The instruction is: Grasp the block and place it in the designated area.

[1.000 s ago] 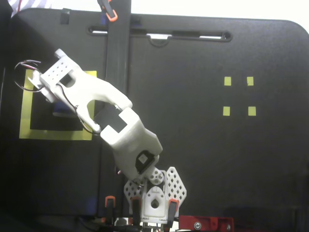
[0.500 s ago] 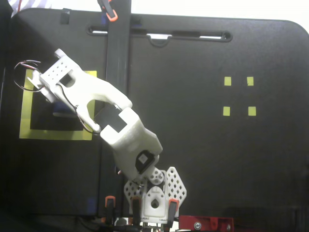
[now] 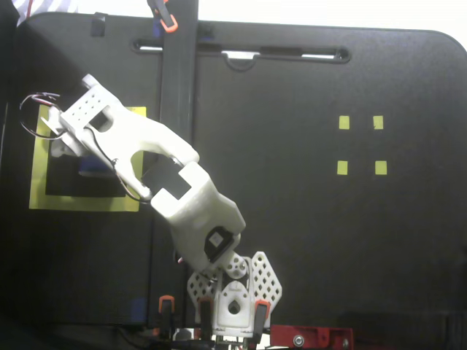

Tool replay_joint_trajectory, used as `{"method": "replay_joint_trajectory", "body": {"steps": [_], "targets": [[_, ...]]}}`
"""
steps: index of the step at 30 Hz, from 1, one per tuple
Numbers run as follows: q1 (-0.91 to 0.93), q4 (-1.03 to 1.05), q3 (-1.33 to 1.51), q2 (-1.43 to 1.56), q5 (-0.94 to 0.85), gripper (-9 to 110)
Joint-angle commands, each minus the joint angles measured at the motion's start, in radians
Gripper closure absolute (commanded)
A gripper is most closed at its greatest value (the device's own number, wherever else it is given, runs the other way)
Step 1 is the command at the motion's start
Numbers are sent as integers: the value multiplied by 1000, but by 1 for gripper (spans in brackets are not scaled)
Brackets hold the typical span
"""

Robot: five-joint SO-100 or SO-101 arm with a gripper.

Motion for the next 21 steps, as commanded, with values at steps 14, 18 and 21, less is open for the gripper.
{"method": "replay_joint_trajectory", "body": {"steps": [14,18,21], "targets": [[15,89,-41,127,-26,56],[29,117,-48,196,-26,56],[38,146,-58,241,-26,56]]}}
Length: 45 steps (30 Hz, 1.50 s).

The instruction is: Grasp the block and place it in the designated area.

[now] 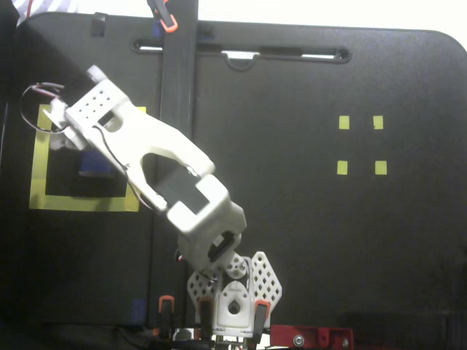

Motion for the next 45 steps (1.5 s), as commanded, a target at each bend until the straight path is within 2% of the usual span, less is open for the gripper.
{"method": "replay_joint_trajectory", "body": {"steps": [1,12,26,29,40,45], "targets": [[9,32,-58,80,-6,56],[34,264,-219,176,-14,56],[37,288,-230,195,-18,57],[38,291,-235,198,-14,61],[41,308,-242,204,-11,99],[44,308,-242,209,-11,101]]}}
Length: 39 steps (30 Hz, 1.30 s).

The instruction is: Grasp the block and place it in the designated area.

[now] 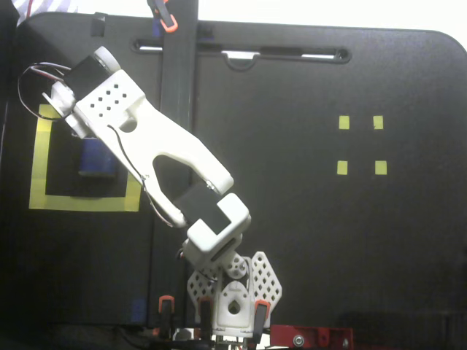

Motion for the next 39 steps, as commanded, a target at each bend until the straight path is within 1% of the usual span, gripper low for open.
{"method": "replay_joint_trajectory", "body": {"steps": [1,6,9,11,16,21,24,27,32,36,39], "targets": [[6,0,-44,49,0,101],[11,0,-44,55,9,101],[12,-2,-44,58,66,101],[11,-5,-44,57,144,101],[8,0,-44,57,443,101],[26,14,-44,58,838,101],[51,15,-44,58,969,101],[71,18,-44,60,1011,101],[121,31,-44,67,1017,101],[206,29,-44,81,1012,101],[302,21,-44,81,1003,101]]}}
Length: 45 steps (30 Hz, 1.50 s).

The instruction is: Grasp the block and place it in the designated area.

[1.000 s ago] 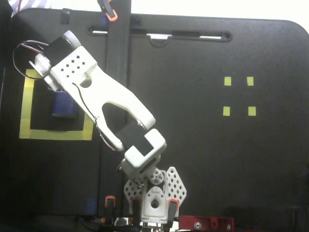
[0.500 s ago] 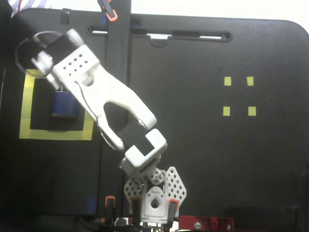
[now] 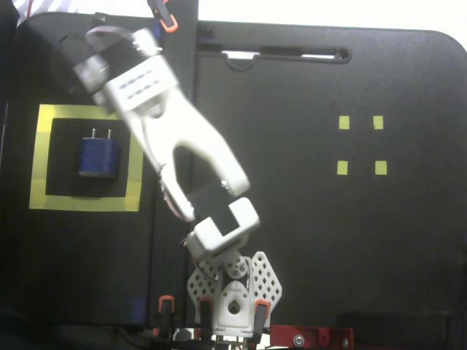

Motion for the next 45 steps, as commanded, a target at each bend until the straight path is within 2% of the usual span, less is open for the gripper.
{"method": "replay_joint_trajectory", "body": {"steps": [1,11,22,26,37,45], "targets": [[89,-8,-44,43,-17,101],[456,-12,-43,43,-135,101],[580,-40,-29,118,-198,101],[603,-189,94,229,-219,101],[621,-758,706,747,-242,101],[595,-973,1089,1154,-235,101]]}}
